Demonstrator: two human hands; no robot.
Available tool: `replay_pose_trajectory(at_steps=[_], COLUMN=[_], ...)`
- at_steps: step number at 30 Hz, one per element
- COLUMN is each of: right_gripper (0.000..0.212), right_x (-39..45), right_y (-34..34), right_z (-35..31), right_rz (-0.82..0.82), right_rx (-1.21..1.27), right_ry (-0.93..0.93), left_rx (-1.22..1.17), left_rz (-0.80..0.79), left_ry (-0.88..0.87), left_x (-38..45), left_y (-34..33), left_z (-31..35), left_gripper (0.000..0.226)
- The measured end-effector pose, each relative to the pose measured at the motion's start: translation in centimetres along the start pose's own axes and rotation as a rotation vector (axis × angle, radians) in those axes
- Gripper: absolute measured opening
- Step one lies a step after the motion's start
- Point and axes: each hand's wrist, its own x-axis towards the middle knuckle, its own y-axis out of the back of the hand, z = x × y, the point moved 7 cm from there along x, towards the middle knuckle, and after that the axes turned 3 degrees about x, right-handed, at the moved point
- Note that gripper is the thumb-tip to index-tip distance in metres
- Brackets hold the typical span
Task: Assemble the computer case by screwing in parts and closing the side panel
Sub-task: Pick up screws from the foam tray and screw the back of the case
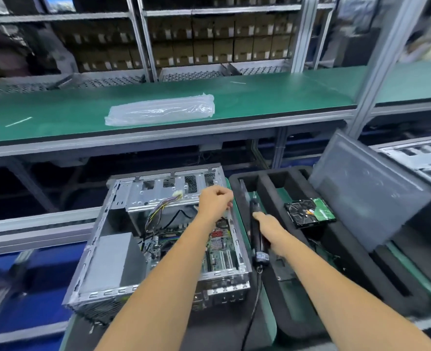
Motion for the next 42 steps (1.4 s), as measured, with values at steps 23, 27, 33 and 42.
replay_pose_trajectory(at_steps=[23, 27, 33, 42], right_gripper=[0.047, 0.064, 0.058, 0.077], right_x=[-23.2, -25.4, -28.0, -28.8], right_y=[-14.3, -16.5, -19.2, -22.9], right_z=[-0.1, 2.8, 5.3, 6.3], right_rz=[-0.610, -0.622, -0.599, -0.504], right_rx=[0.200, 0.152, 0.121, 0.056], right_ry=[0.334, 0.311, 0.292, 0.296], left_rx=[-0.650, -0.744, -0.807, -0.784], left_rz=[0.412, 0.518, 0.476, 0.492], left_ry=[0.335, 0.350, 0.336, 0.327], left_x=[-13.9, -17.7, -20.2, -22.6], left_y=[11.4, 13.8, 15.8, 19.0], left_z=[-4.1, -6.6, -8.2, -9.4], left_gripper=[0.024, 0.019, 0.015, 0.013])
